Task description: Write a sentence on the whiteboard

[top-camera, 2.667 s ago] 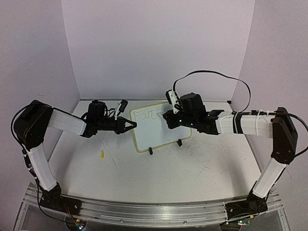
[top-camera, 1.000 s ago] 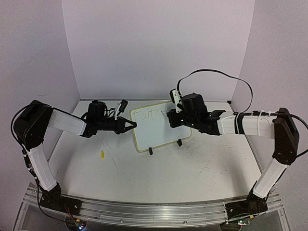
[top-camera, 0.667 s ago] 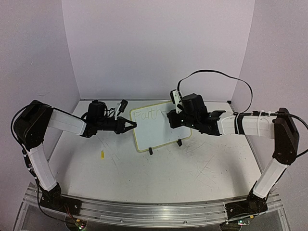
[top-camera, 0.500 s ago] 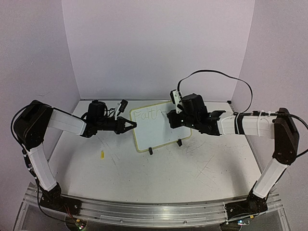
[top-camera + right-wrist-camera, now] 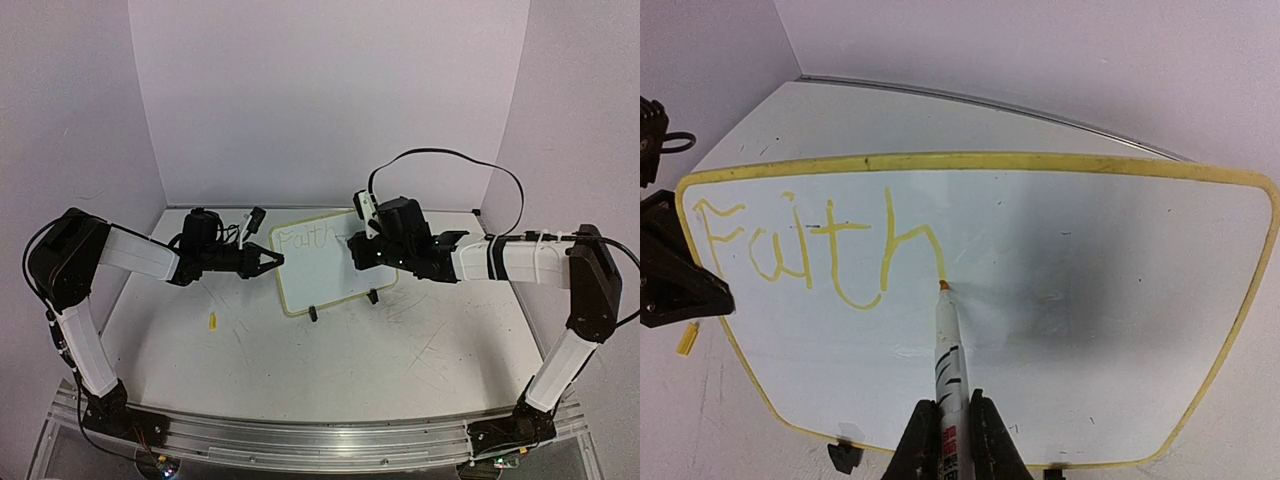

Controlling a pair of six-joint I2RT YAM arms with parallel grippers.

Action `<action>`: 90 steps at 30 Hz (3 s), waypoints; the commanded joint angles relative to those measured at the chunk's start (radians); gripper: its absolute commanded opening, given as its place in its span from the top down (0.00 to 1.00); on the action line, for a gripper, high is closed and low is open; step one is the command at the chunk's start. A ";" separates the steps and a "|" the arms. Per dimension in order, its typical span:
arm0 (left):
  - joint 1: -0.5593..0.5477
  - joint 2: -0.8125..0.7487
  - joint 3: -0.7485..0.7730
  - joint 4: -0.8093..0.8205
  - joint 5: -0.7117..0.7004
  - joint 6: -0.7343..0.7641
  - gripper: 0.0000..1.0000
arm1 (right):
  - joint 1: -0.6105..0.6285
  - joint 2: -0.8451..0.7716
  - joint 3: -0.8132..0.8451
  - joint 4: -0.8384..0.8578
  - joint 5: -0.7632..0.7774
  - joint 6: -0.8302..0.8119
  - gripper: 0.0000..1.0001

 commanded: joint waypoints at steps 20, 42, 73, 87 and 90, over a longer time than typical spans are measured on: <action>0.007 -0.004 0.016 -0.072 -0.105 0.085 1.00 | -0.007 -0.021 0.015 -0.020 -0.001 0.011 1.00; 0.007 -0.010 0.032 -0.118 -0.137 0.097 1.00 | -0.006 -0.184 -0.038 0.066 -0.106 -0.171 1.00; 0.005 -0.001 0.051 -0.136 -0.160 0.103 1.00 | 0.091 -0.045 0.045 0.012 -0.164 -0.163 1.00; 0.003 -0.001 0.052 -0.147 -0.170 0.100 1.00 | 0.158 0.025 0.054 0.014 -0.225 -0.215 1.00; 0.004 0.001 0.052 -0.149 -0.171 0.103 1.00 | 0.161 0.033 0.052 0.016 -0.183 -0.202 1.00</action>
